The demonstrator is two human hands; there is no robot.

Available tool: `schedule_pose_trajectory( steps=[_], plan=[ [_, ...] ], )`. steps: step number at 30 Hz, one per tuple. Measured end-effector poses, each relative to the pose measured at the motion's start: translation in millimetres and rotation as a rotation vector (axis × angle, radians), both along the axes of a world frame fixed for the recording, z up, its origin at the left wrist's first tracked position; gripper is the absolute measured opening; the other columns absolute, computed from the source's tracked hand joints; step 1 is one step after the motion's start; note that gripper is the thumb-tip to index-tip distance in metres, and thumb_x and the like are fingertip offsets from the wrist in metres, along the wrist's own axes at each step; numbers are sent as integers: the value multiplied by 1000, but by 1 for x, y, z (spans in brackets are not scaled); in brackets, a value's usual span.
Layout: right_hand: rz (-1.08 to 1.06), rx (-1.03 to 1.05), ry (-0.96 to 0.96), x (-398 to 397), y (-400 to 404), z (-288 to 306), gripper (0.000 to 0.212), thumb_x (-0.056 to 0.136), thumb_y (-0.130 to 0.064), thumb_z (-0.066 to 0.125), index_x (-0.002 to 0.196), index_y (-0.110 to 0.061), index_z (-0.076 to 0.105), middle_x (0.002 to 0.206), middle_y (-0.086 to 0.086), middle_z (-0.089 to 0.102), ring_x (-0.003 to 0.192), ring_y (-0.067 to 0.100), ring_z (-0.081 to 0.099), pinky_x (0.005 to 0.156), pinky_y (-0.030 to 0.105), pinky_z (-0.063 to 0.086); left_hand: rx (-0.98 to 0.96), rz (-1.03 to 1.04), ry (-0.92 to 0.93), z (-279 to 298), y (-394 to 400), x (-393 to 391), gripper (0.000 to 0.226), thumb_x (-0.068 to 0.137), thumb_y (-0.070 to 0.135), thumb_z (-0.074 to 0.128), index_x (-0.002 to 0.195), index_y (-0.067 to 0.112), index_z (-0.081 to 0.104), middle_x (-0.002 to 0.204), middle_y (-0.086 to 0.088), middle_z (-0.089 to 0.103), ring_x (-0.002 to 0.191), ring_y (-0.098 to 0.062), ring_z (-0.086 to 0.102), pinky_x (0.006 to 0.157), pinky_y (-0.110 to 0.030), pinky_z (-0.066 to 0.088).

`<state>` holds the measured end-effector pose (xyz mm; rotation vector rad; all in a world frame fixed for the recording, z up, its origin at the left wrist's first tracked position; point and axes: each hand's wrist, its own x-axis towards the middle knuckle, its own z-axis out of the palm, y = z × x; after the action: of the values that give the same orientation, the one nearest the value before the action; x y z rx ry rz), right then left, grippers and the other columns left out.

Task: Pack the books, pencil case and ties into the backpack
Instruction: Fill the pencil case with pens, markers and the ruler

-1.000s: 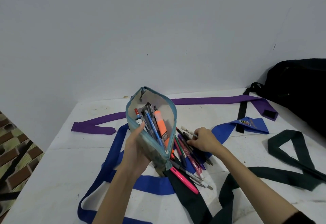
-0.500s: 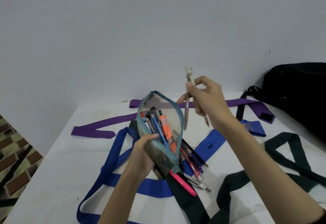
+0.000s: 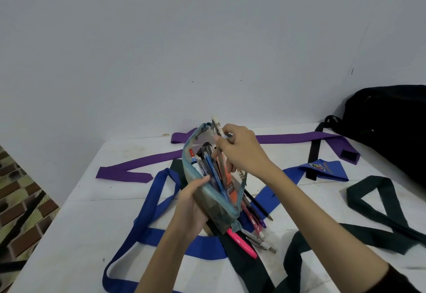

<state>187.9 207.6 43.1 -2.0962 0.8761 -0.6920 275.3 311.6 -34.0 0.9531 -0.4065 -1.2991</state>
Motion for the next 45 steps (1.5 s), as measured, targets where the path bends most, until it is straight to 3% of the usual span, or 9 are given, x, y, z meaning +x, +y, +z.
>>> schedule_pose_trajectory(
  steps=[5, 11, 15, 20, 27, 31, 34, 40, 45],
  plan=[
    [54, -60, 230, 0, -1, -9, 37, 95, -27, 48, 88, 5, 64, 79, 19, 71, 60, 29, 66, 66, 41, 57, -27, 6, 11, 2, 0, 0, 28, 78, 19, 56, 101, 9, 70, 100, -14, 70, 86, -25, 69, 81, -41, 49],
    [-150, -98, -85, 4, -2, 5, 44, 93, -31, 54, 83, 9, 67, 56, 15, 49, 45, 14, 33, 50, 25, 29, -6, 9, -62, 0, 1, 6, 43, 66, 25, 63, 107, 11, 64, 94, -10, 72, 89, -24, 68, 83, -41, 51],
    [-207, -69, -355, 14, 1, -1, 45, 92, -27, 58, 62, 6, 56, 52, 16, 46, 51, 31, 47, 54, 38, 43, -17, 29, -54, -3, 2, 9, 40, 64, 25, 63, 103, 13, 64, 88, -9, 72, 90, -26, 66, 84, -42, 50],
    [-20, -76, 180, 14, 9, -11, 45, 88, -38, 63, 79, 6, 68, 63, 18, 65, 50, 18, 50, 62, 39, 53, -81, 22, -80, -2, 4, 14, 30, 69, 24, 61, 96, 17, 71, 98, -12, 71, 91, -25, 68, 87, -44, 50],
    [-277, -76, -163, -21, -19, -4, 38, 90, -25, 58, 73, 7, 67, 62, 19, 64, 49, 18, 50, 63, 36, 52, -102, 16, -74, -12, 13, 36, 75, 50, 33, 81, 119, 15, 61, 111, -15, 67, 99, -30, 65, 82, -44, 56],
    [-227, -30, 371, -33, -42, -67, 22, 89, -23, 58, 94, -4, 68, 93, 13, 70, 82, 24, 63, 76, 34, 53, -61, 78, -79, -18, 19, 47, 91, 37, 38, 86, 121, 15, 58, 102, -11, 69, 93, -27, 66, 74, -41, 56],
    [-129, -35, 641, -37, -42, -105, 28, 90, -19, 54, 114, -6, 60, 116, 9, 58, 99, 25, 56, 71, 29, 43, -48, 107, -66, -19, 22, 50, 55, 58, 28, 70, 111, 20, 59, 92, -6, 70, 88, -23, 66, 68, -38, 57],
    [-154, 44, 596, -34, -37, -127, 7, 90, -10, 49, 83, -7, 48, 75, 3, 53, 68, 17, 47, 59, 29, 39, -5, 98, -87, -22, 21, 49, 94, 29, 41, 88, 115, 18, 59, 98, -10, 69, 90, -24, 68, 74, -41, 57],
    [-270, 35, 411, -34, -45, -104, 12, 93, -12, 48, 90, -2, 54, 83, 8, 58, 74, 22, 51, 63, 29, 40, -19, 45, -84, -19, 17, 40, 59, 52, 29, 74, 109, 17, 62, 93, -9, 70, 85, -23, 69, 80, -42, 55]
  ],
)
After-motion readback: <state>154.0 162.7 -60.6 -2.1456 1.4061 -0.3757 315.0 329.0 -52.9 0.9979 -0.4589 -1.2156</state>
